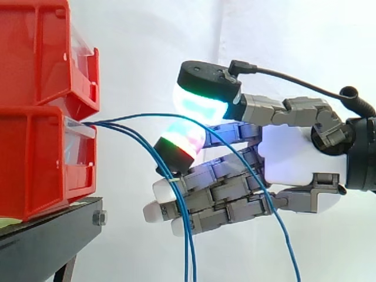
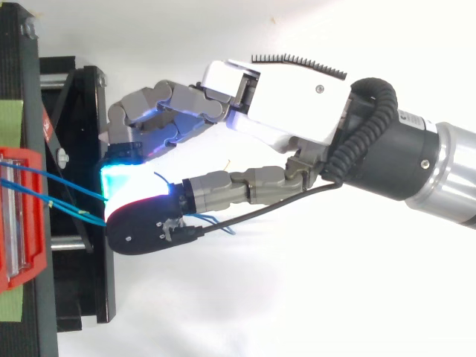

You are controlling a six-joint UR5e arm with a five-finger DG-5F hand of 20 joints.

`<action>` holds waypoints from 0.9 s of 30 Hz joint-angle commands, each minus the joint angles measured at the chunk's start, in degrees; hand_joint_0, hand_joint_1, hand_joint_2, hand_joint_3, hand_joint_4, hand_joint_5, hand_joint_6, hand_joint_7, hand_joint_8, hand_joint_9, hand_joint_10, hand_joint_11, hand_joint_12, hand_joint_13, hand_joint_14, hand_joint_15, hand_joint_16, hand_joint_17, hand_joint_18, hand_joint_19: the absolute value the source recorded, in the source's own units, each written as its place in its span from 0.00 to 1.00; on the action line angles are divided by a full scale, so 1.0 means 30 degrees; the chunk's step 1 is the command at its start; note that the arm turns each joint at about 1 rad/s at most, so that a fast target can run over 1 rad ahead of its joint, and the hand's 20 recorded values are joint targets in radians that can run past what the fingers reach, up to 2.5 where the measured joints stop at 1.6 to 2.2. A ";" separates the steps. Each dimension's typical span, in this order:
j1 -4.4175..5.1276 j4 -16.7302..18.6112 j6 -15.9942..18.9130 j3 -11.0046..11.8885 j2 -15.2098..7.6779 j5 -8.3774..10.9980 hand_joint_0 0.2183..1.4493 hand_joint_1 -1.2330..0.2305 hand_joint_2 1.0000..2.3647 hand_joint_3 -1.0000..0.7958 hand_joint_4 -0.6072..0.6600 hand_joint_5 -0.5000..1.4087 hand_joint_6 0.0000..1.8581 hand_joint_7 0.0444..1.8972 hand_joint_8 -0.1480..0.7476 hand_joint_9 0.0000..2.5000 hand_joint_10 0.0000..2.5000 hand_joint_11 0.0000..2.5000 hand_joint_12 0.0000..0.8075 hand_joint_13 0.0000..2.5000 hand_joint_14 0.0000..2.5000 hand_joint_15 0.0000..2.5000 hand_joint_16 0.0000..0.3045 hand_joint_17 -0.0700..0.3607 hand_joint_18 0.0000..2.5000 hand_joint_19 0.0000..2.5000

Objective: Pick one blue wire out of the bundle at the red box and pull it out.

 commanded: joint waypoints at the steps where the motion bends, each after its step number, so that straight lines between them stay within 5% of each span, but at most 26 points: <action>1: 0.0062 -0.0313 0.1340 -0.0001 -0.0016 0.0032 0.29 0.35 0.02 0.49 0.60 0.21 0.41 0.60 0.45 0.40 0.01 0.22 0.43 0.19 0.00 0.09 0.17 0.43 0.13 0.16; 10: 0.0091 -0.0899 0.3918 -0.0001 0.0013 -0.0056 0.29 0.35 0.02 0.50 0.60 0.20 0.41 0.59 0.45 0.40 0.01 0.23 0.43 0.19 0.00 0.09 0.17 0.43 0.13 0.16; 27: 0.0179 -0.0987 0.5793 -0.0001 0.0013 -0.0027 0.29 0.38 0.02 0.50 0.61 0.20 0.43 0.57 0.46 0.41 0.01 0.22 0.44 0.20 0.00 0.09 0.18 0.44 0.14 0.16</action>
